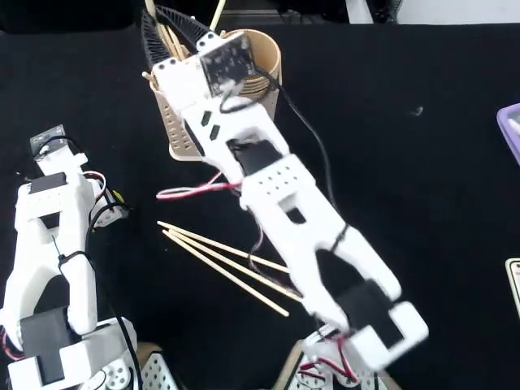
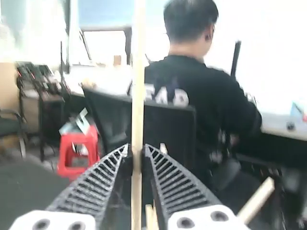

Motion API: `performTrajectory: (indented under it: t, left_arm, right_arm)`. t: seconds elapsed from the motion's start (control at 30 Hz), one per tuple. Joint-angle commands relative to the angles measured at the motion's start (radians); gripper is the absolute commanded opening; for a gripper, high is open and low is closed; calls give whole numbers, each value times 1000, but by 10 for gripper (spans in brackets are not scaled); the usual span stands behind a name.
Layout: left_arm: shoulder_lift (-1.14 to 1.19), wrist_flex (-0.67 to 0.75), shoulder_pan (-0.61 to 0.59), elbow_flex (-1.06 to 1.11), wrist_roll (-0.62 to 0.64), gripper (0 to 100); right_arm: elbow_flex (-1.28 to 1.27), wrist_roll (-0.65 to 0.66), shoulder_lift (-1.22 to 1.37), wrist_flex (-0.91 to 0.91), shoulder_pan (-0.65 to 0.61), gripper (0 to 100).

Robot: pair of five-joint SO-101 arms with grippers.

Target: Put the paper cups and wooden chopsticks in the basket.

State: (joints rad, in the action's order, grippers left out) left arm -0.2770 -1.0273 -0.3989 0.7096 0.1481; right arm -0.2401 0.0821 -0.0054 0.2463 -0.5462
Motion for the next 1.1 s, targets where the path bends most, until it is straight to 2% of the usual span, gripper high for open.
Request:
performTrajectory:
  t: [0.0, 0.1, 0.3, 0.5, 0.6, 0.67, 0.8, 0.97, 1.07]
  left_arm:
    - [-38, 8, -8, -10, -8, 223]
    - [-38, 8, -8, -10, -8, 223]
    - [-38, 8, -8, -12, -8, 223]
    - [-38, 8, -8, -10, -8, 223]
    - [-38, 8, -8, -10, -8, 223]
    - [-38, 9, -8, -12, -8, 223]
    - [-38, 9, -8, -13, -8, 223]
    - [-38, 9, -8, -13, -8, 223]
    - [-38, 9, -8, -13, -8, 223]
  right_arm:
    - [50, -6, 25, 9, 37, 11]
    - [45, -6, 19, -126, 35, 29]
    - [130, -14, -84, -503, 35, 252]
    - [157, -8, -346, -985, 29, 202]
    - [81, -6, -470, -1257, -2, 172]
    - [-25, -6, -524, -1367, -23, 173]
    - [-309, 31, -581, -1376, -58, 210]
    - [-680, 196, -572, -1123, -106, 237]
    - [-766, 235, -507, -1026, -158, 237]
